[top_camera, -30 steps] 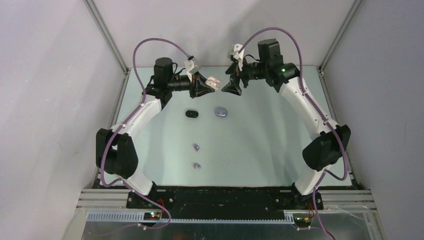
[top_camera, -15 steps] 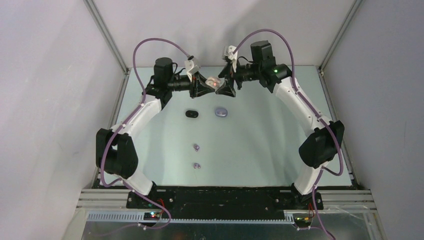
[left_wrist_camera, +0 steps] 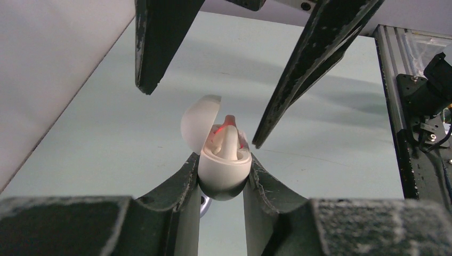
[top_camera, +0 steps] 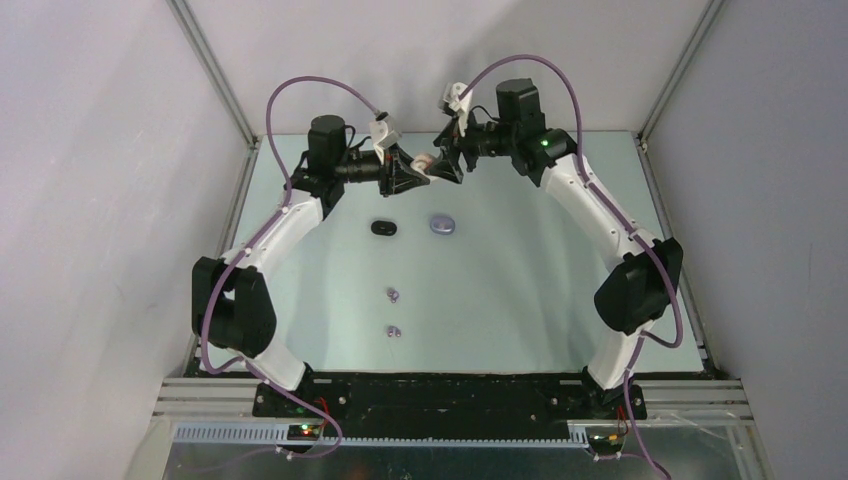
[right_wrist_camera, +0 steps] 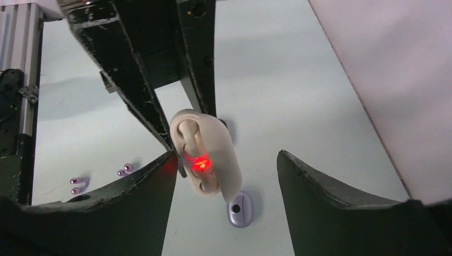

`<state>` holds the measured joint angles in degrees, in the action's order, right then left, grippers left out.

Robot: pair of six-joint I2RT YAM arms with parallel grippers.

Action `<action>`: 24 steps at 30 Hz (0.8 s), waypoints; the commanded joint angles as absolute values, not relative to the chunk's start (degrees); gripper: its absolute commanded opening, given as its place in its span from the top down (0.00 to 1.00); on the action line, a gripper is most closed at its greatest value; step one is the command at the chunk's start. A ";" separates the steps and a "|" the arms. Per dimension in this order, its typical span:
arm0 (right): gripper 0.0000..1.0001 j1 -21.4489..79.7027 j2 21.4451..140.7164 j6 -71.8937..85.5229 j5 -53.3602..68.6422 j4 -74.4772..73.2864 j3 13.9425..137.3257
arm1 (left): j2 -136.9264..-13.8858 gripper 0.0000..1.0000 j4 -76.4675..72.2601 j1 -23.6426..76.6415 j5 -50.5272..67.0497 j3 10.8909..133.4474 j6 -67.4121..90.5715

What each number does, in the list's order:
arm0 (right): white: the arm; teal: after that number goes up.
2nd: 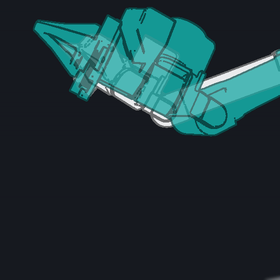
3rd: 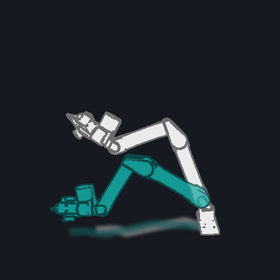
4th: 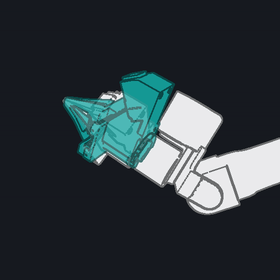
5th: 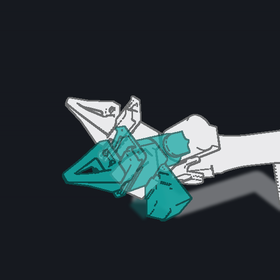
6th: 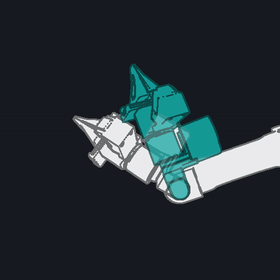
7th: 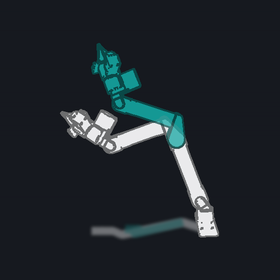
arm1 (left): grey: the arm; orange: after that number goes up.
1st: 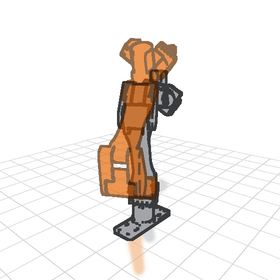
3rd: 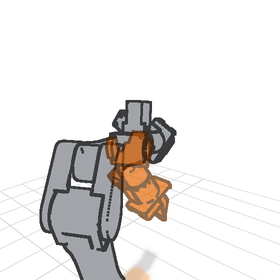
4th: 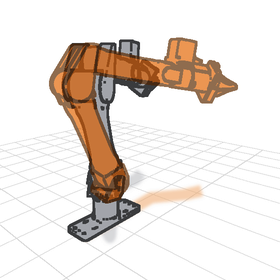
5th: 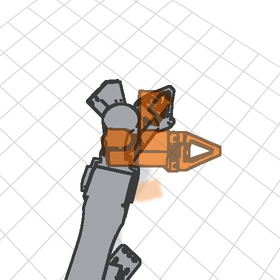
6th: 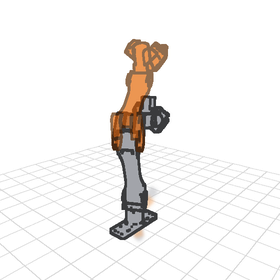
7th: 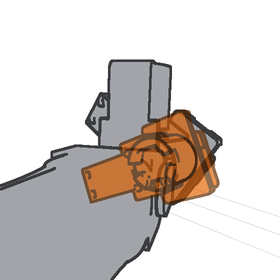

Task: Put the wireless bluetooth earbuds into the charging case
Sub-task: Place the earbud in the charging case.

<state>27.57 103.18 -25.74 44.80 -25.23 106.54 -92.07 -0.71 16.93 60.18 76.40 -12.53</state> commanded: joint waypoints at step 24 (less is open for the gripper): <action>0.31 28.53 104.79 -27.04 42.17 -24.82 110.69 | -91.57 1.00 -0.37 17.23 61.12 79.18 -14.77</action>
